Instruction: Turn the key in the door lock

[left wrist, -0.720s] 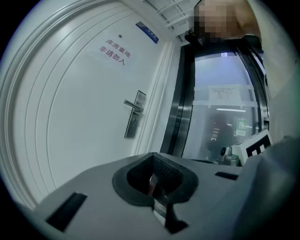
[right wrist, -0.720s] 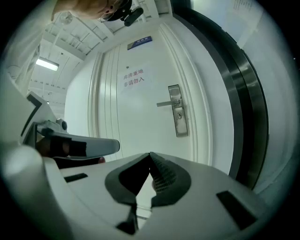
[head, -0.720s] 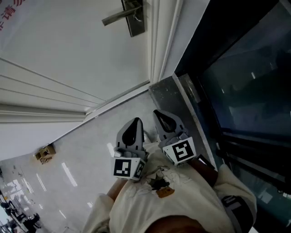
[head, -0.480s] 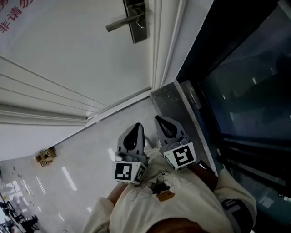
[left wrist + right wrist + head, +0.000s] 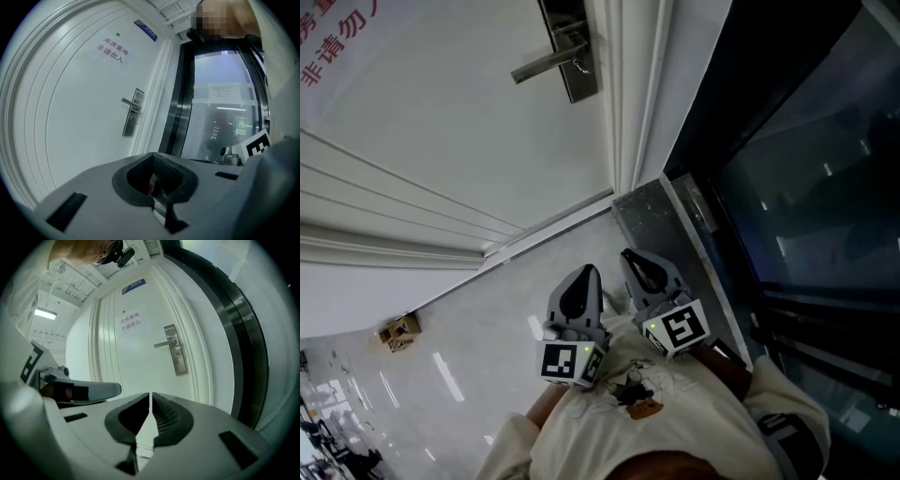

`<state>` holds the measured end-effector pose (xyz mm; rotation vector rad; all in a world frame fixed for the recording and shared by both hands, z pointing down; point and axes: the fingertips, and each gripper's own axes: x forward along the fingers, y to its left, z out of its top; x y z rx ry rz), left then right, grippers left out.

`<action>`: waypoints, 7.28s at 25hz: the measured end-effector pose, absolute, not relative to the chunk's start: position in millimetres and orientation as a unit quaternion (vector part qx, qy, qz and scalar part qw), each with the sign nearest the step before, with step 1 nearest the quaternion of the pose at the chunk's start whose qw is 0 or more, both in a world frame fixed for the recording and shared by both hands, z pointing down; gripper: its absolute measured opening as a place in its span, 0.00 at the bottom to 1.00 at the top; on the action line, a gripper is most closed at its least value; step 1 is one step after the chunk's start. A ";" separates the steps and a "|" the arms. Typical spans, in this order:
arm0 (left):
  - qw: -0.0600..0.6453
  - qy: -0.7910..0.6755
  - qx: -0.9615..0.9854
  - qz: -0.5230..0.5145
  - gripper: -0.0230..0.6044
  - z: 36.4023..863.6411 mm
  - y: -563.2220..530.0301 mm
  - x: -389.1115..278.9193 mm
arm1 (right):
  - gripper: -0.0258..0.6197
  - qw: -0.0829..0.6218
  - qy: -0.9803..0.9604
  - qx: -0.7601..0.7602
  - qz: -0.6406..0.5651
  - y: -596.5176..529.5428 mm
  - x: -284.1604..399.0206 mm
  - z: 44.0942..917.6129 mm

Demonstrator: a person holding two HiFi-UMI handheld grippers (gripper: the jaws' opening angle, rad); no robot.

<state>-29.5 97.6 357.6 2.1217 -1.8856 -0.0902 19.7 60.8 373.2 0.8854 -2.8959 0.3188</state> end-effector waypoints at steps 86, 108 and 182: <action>0.160 -0.630 0.758 -0.055 0.04 351.8 -63.0 -136.9 | 0.07 -0.215 -0.832 0.234 0.455 -258.1 -111.4 290.2; 0.158 -0.627 0.762 -0.050 0.05 353.5 -69.8 -130.1 | 0.07 -0.293 -0.691 0.136 0.647 -260.3 -110.5 305.3; 0.164 -0.661 0.728 -0.079 0.04 354.7 94.8 -77.7 | 0.05 -0.050 -0.920 0.098 0.375 -13.4 -43.2 345.5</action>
